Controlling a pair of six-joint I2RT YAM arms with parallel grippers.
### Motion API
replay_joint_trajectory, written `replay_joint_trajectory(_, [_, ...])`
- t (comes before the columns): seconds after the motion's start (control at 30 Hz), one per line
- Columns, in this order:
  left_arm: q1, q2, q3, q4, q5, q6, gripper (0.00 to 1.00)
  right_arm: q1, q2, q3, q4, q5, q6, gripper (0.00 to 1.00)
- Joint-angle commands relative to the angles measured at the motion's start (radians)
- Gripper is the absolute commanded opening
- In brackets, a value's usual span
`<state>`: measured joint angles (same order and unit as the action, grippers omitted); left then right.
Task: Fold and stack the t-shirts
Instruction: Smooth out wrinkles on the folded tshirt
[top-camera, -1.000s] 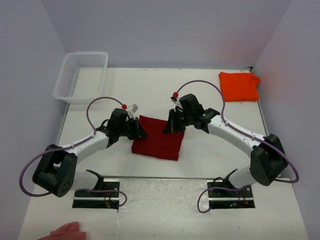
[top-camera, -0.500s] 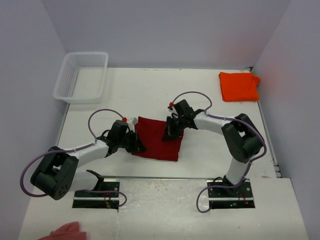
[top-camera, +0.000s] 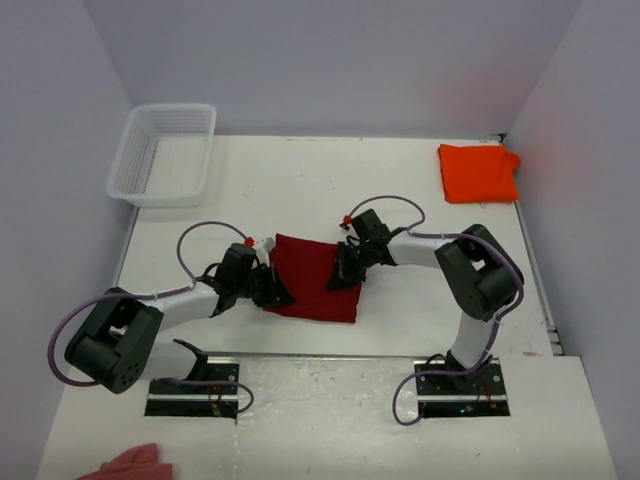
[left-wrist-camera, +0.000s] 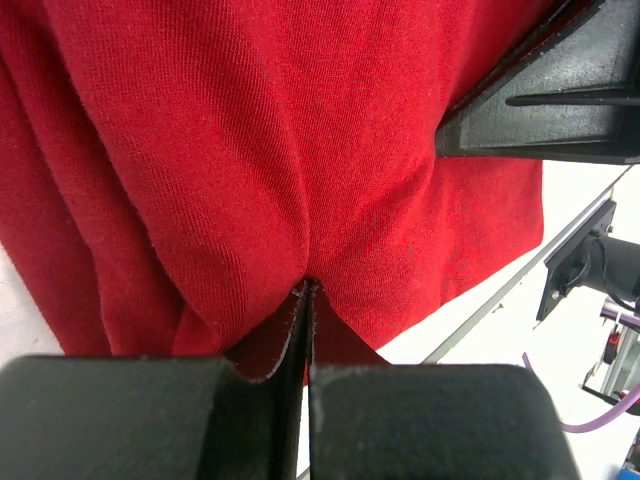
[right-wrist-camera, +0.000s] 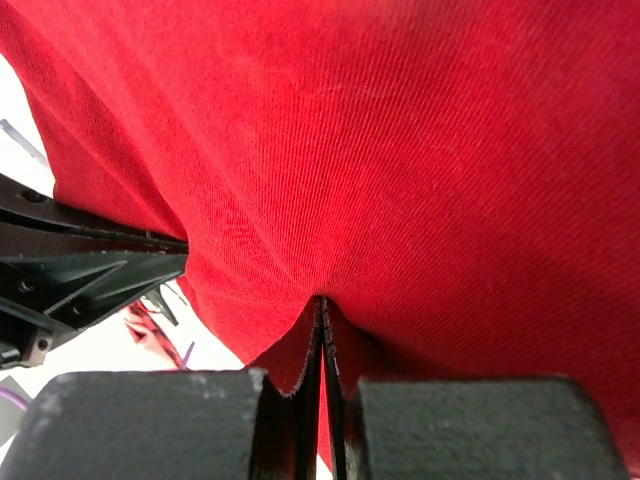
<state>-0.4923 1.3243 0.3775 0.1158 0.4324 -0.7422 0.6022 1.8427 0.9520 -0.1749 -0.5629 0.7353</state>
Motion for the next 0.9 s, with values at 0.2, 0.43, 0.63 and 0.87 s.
replay_joint_trajectory(0.2, [-0.014, -0.06, 0.135, -0.23, -0.136, 0.05, 0.0, 0.002, -0.223, 0.066, -0.178, 0.116, -0.148, 0.0])
replay_joint_trajectory(0.43, [-0.014, 0.068, 0.4, -0.398, -0.277, 0.099, 0.0, -0.082, -0.244, 0.139, -0.233, 0.109, -0.148, 0.0])
replay_joint_trajectory(0.63, [-0.005, 0.269, 0.593, -0.436, -0.336, 0.139, 0.0, -0.114, -0.14, 0.169, -0.201, 0.029, -0.146, 0.0])
replay_joint_trajectory(0.87, [0.037, 0.417, 0.638, -0.397, -0.336, 0.161, 0.0, -0.125, -0.024, 0.136, -0.155, 0.034, -0.105, 0.0])
